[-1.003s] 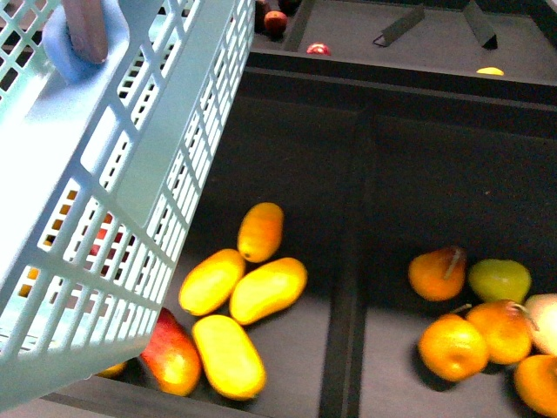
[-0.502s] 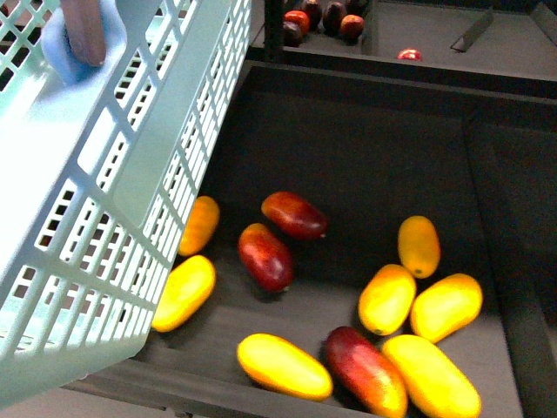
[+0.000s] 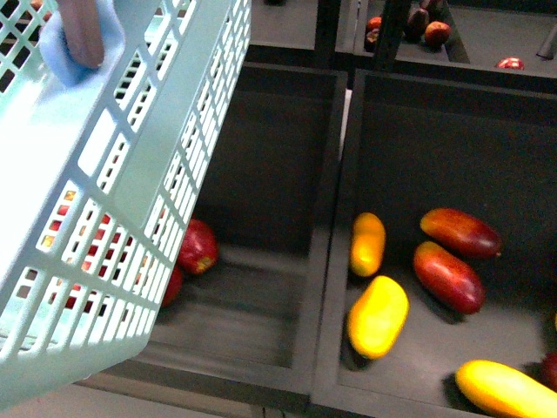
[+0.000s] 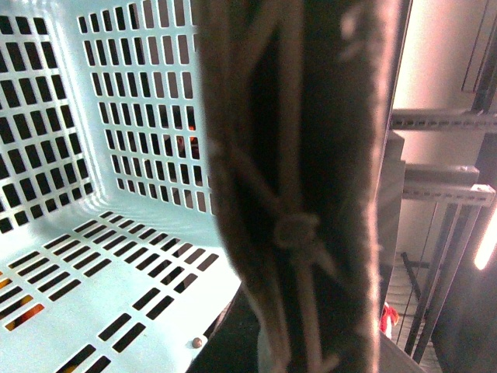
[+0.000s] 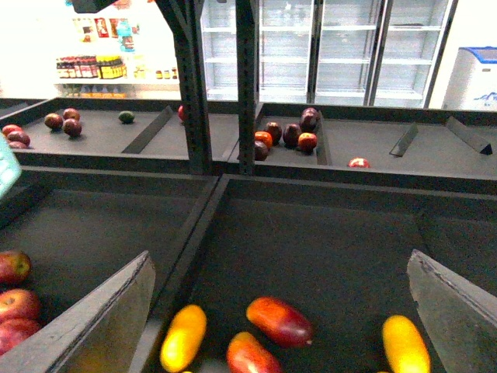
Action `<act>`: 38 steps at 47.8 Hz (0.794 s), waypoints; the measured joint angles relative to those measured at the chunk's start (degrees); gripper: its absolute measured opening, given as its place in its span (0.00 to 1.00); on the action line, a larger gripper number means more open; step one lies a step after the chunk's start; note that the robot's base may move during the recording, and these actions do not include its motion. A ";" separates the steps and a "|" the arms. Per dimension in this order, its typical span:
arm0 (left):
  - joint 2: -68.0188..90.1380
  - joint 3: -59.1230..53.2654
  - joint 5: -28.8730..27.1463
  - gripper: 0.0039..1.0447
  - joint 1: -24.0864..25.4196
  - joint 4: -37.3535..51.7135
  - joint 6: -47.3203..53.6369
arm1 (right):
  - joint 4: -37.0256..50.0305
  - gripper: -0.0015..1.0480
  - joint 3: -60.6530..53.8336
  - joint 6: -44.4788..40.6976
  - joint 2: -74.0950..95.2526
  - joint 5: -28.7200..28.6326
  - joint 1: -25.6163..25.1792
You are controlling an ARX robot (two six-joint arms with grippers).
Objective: Pick mango and avocado into basket
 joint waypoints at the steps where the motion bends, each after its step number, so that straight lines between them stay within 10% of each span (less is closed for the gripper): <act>1: 0.00 0.09 -0.04 0.07 0.00 0.02 0.00 | 0.02 0.93 0.07 0.00 0.04 0.04 0.00; 29: -0.02 0.13 0.44 0.07 0.09 0.02 -0.09 | -0.07 0.93 -0.04 -0.02 0.02 -0.17 -0.04; 38: 7.96 6.21 3.32 0.06 -3.96 -8.59 41.55 | -0.07 0.93 -0.04 -0.02 0.02 -0.04 -0.04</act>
